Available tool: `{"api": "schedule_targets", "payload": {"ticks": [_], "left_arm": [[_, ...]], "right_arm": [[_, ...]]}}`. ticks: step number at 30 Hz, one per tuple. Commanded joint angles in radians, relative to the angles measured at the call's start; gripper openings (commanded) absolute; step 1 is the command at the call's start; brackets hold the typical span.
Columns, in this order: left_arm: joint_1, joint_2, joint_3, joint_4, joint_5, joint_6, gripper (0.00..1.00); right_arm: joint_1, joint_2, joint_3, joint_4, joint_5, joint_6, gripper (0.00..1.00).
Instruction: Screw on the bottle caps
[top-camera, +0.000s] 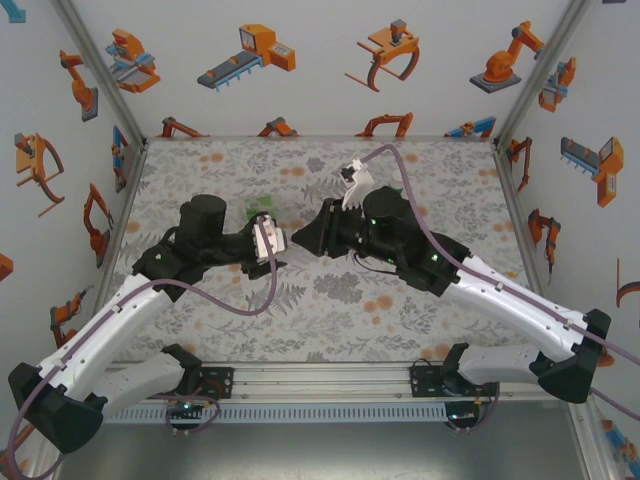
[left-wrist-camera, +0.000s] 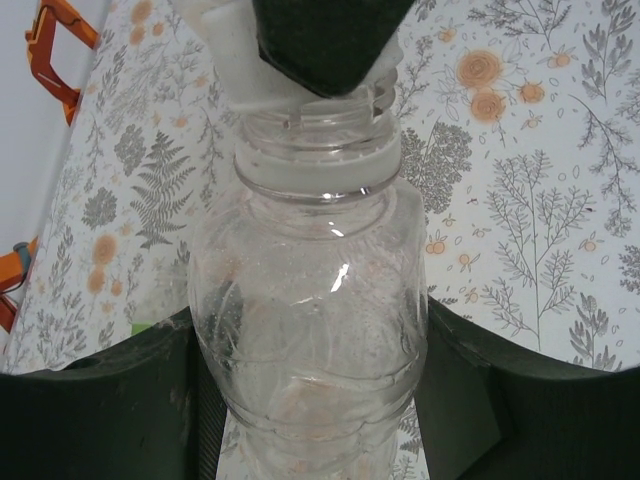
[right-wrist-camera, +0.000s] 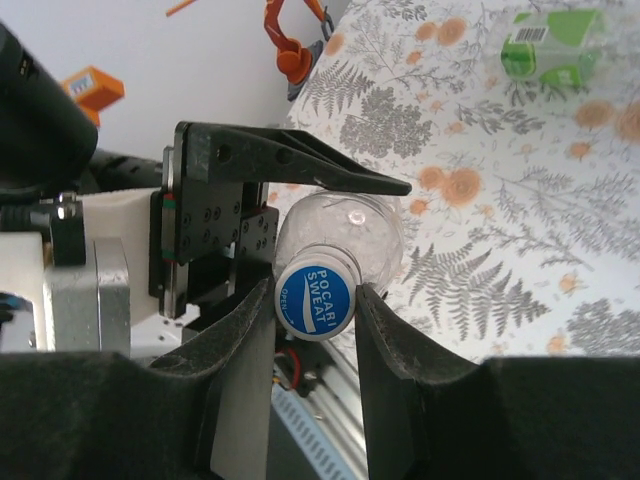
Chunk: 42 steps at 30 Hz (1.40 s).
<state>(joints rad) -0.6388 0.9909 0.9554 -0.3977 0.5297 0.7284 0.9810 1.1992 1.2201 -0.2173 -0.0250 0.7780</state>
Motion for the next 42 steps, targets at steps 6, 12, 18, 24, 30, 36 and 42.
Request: {"api": "schedule_targets", "payload": {"ticks": [6, 12, 18, 24, 30, 36, 42], "left_arm": [[-0.014, 0.002, 0.012, 0.028, 0.038, -0.032, 0.0], [-0.009, 0.044, 0.054, 0.016, 0.038, -0.103, 0.0], [-0.004, 0.071, 0.081, 0.003, 0.05, -0.147, 0.0], [0.0, 0.086, 0.097, -0.028, 0.089, -0.135, 0.0], [-0.002, 0.043, 0.057, -0.025, 0.163, -0.053, 0.0], [-0.001, 0.048, 0.066, -0.021, 0.164, -0.076, 0.0], [-0.002, 0.048, 0.069, -0.032, 0.201, -0.069, 0.0]], "right_arm": [[0.002, 0.029, -0.005, 0.003, 0.168, 0.135, 0.0], [0.005, 0.038, -0.02, 0.03, 0.229, 0.126, 0.0], [0.007, 0.047, -0.027, 0.04, 0.279, 0.094, 0.0], [0.012, 0.038, -0.027, 0.054, 0.326, 0.039, 0.0], [0.013, 0.006, -0.047, 0.142, 0.299, -0.054, 0.0], [0.012, -0.062, -0.164, 0.414, 0.092, -0.313, 0.0], [0.012, -0.155, -0.223, 0.477, -0.081, -0.648, 0.0]]}}
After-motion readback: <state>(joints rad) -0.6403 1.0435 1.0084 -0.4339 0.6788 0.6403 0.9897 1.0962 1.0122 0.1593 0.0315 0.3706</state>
